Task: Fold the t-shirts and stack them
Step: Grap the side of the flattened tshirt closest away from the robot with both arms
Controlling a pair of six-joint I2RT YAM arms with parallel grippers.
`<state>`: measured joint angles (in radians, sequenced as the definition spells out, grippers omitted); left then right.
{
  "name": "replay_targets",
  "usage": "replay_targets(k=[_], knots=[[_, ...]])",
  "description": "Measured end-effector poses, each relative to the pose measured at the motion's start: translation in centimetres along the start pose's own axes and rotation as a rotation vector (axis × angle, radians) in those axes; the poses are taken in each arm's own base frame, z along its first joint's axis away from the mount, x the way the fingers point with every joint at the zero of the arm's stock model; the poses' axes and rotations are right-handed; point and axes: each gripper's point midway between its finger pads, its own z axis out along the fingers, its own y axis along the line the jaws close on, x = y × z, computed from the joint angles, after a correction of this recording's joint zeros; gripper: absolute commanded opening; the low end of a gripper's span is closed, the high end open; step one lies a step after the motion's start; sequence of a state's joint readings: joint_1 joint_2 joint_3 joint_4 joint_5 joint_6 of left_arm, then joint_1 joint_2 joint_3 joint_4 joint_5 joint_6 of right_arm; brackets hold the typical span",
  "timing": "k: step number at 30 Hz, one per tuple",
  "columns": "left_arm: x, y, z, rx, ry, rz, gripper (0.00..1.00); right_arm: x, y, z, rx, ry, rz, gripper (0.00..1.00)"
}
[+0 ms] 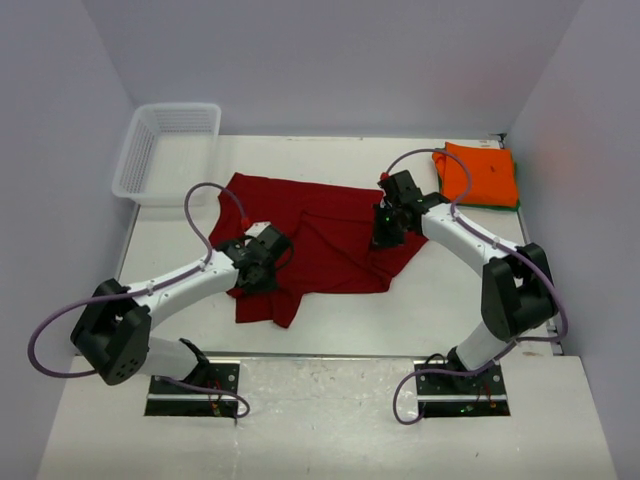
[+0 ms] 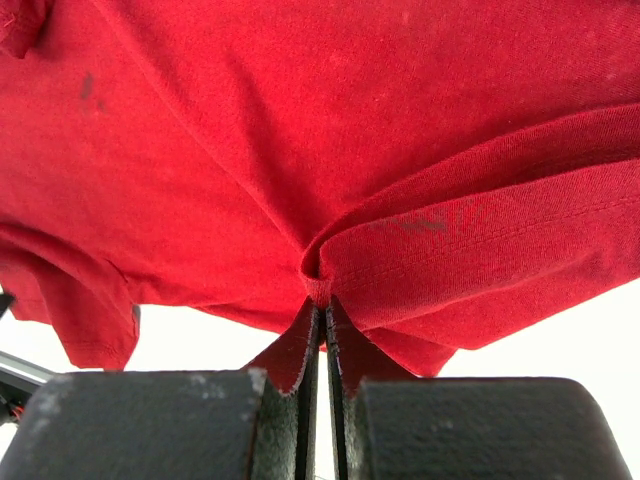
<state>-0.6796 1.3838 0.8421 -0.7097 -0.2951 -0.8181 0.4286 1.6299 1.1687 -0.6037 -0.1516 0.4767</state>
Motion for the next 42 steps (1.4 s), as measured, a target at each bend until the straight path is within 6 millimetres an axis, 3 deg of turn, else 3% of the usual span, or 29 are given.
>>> replay_targets(k=[6, 8, 10, 14, 20, 32, 42], knots=[[2.9, -0.2, -0.8, -0.032, 0.042, -0.025, 0.38, 0.0, 0.2, 0.0, -0.013, 0.001, -0.002, 0.0], [4.0, 0.7, -0.5, -0.066, 0.07, -0.05, 0.39, -0.1, 0.4, 0.0, -0.027, 0.001, -0.005, 0.0], [5.2, 1.9, -0.2, -0.114, 0.1, -0.074, 0.47, -0.2, 0.5, 0.0, -0.034, -0.003, -0.008, 0.0], [6.4, 3.9, -0.4, -0.191, 0.129, -0.133, 0.47, 0.0, 0.7, 0.0, -0.053, -0.005, -0.01, 0.0], [6.5, 6.2, -0.5, -0.245, 0.146, -0.23, 0.47, 0.5, 1.2, -0.5, -0.092, -0.006, -0.014, 0.0], [6.3, 7.2, 0.6, -0.244, 0.183, -0.275, 0.47, 0.4, 2.0, -1.6, -0.132, -0.033, -0.023, 0.0], [6.5, 6.3, 1.6, -0.173, 0.223, -0.249, 0.31, 0.0, 2.3, -2.5, -0.144, -0.056, -0.029, 0.0]])
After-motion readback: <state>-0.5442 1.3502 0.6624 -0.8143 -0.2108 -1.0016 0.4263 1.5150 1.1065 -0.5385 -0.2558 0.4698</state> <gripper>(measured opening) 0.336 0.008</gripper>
